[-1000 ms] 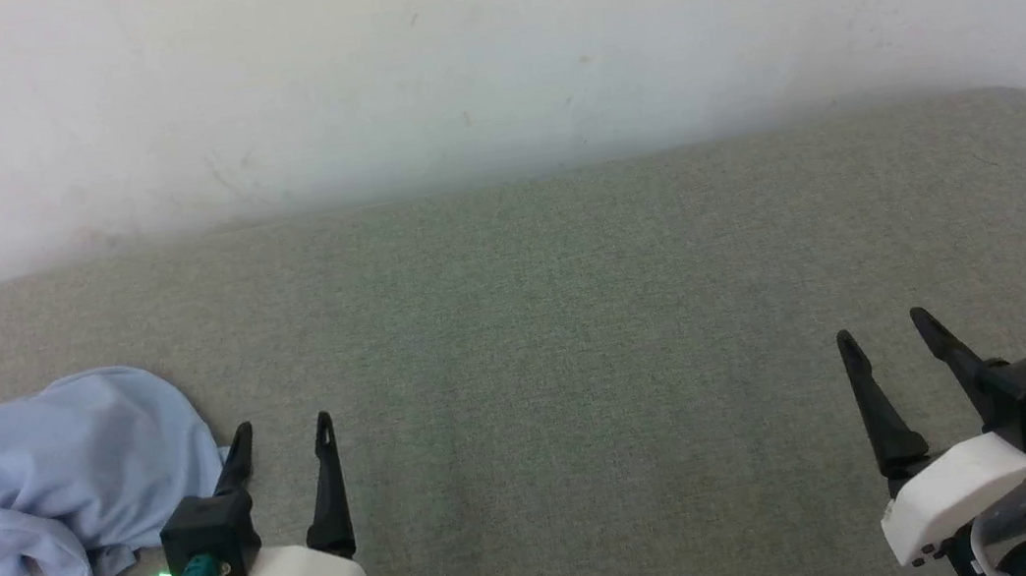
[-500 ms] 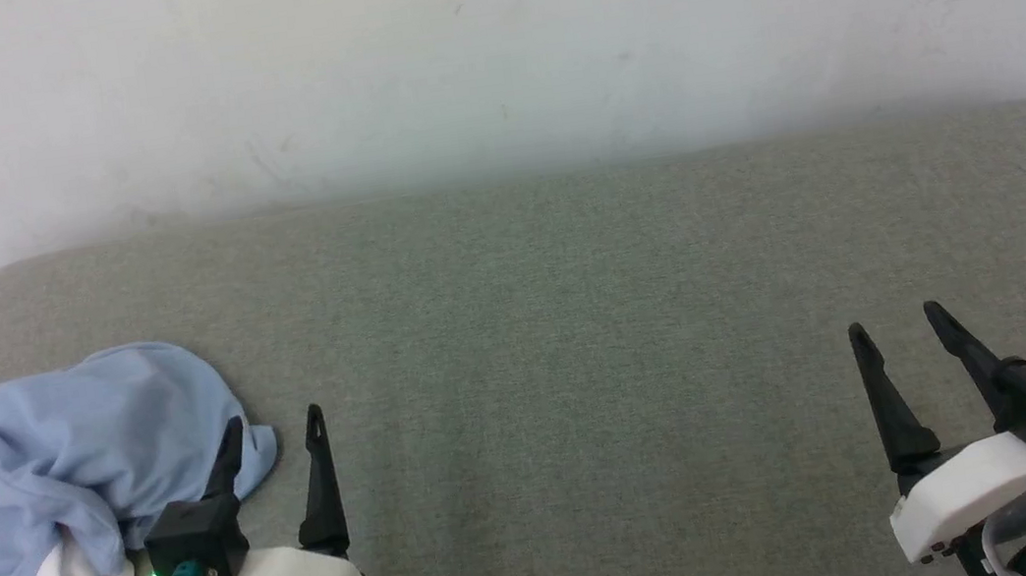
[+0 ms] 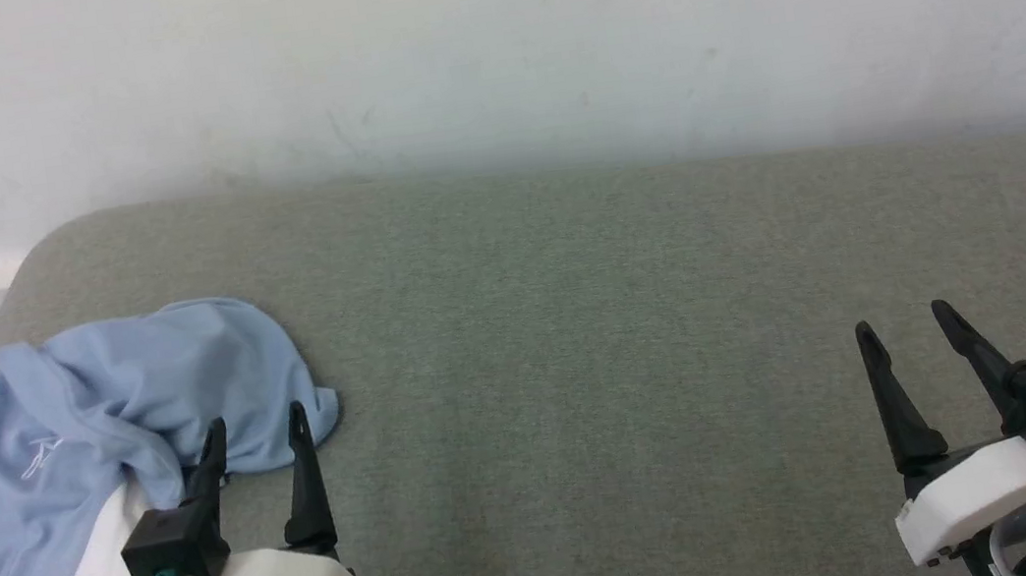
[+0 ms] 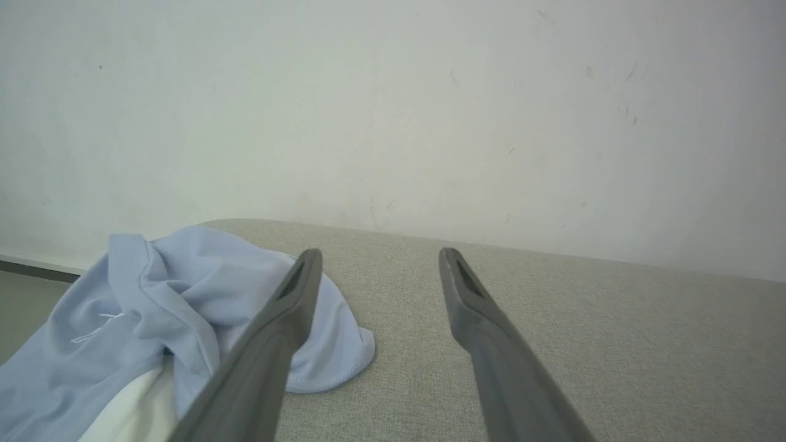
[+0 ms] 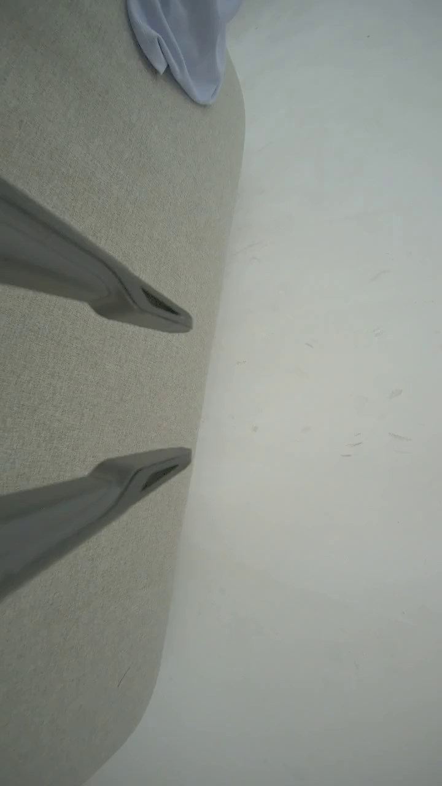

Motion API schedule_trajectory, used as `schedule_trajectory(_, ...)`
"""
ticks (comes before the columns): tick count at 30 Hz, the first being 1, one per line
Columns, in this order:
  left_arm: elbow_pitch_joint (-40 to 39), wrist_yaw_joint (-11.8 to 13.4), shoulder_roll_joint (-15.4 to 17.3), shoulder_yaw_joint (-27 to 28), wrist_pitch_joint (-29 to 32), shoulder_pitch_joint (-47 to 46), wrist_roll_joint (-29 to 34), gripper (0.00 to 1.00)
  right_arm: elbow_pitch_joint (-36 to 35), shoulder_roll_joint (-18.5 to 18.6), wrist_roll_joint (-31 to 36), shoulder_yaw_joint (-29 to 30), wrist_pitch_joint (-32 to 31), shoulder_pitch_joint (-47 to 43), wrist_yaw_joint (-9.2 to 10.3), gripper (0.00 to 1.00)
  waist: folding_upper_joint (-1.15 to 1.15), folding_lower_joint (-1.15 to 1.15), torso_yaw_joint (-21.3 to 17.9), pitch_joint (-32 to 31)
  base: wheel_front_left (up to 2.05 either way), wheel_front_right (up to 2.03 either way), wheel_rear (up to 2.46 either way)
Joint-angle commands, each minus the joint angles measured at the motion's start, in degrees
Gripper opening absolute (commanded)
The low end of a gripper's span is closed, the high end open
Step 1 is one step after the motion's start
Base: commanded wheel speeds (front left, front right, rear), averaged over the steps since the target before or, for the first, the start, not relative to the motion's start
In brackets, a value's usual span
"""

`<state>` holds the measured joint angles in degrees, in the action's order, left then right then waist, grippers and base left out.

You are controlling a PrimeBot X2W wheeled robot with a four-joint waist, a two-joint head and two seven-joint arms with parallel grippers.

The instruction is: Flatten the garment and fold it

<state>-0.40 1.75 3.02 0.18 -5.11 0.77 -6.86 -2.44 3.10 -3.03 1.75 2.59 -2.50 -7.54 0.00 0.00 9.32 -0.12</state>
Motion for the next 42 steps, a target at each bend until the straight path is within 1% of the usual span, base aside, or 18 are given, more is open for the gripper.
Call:
schedule_trajectory(1, -0.2, 0.5, -0.1, 0.2, -0.6, 0.1, -0.6, 1.0, -0.5, -0.1, -0.2, 0.1, 0.4, -0.4, 0.02, 1.0, 0.0, 0.0, 1.7, 0.1, 0.0, 0.0, 0.0)
schedule_trajectory(12, -0.3, 1.1, -0.1, 0.1, -1.9, 0.2, -2.5, 1.0, -1.5, -0.1, -1.0, 0.4, 0.8, -0.9, 0.03, 1.0, 0.0, 0.0, 7.2, 0.4, 0.0, 0.0, 0.0)
schedule_trajectory(19, -0.6, 1.7, -0.1, -0.1, -2.7, -0.8, -3.5, 1.0, -1.9, -0.1, -1.5, 0.5, 1.0, -0.8, 0.03, 1.0, 0.0, 0.0, 9.7, 1.0, 0.0, 0.0, 0.0)
schedule_trajectory(24, -1.0, 0.9, -0.1, 1.0, -3.3, -3.8, -4.4, 1.0, -2.5, -0.1, -1.7, 0.4, 0.5, -0.6, 0.03, 1.0, 0.0, 0.0, 10.3, 2.3, 0.0, 0.0, 0.0)
schedule_trajectory(30, -0.8, -0.4, -0.1, 4.6, -4.0, -10.3, -4.7, 1.0, -4.0, -0.1, -0.8, 0.2, -0.7, 0.3, 0.03, 1.0, 0.0, 0.0, 9.2, 5.3, 0.0, 0.0, 0.0)
schedule_trajectory(33, 1.4, -1.3, 1.0, 6.5, -4.4, -14.4, -4.3, 1.0, -4.9, -0.1, -0.3, 0.1, -1.3, 0.9, 0.03, 1.0, 0.0, 0.0, 8.1, 7.1, 0.0, 0.0, 0.0)
schedule_trajectory(36, 6.0, -2.1, 3.1, 7.2, -4.2, -18.6, -4.7, 1.0, -5.6, -0.1, 0.1, 0.1, -1.9, 1.4, 0.04, 1.0, 0.0, 0.0, 6.9, 8.9, 0.0, 0.0, 0.0)
schedule_trajectory(37, 7.8, -2.5, 4.1, 7.2, -3.3, -20.1, -4.8, 1.0, -5.8, -0.2, 0.1, 0.0, -2.1, 1.6, 0.04, 1.0, 0.0, 0.0, 6.4, 9.5, 0.0, 0.0, 0.0)
schedule_trajectory(40, 14.2, -3.7, 7.2, 6.6, 1.7, -24.9, -5.3, 1.0, -6.5, -0.2, 0.4, 0.1, -2.6, 2.1, 0.04, 1.0, 0.0, 0.0, 5.2, 11.3, 0.0, 0.0, 0.0)
schedule_trajectory(42, 18.9, -4.4, 9.2, 6.3, 5.9, -27.7, -5.7, 1.0, -6.7, -0.2, 0.4, 0.1, -2.8, 2.5, 0.04, 1.0, 0.0, 0.0, 4.5, 12.5, 0.0, 0.0, 0.0)
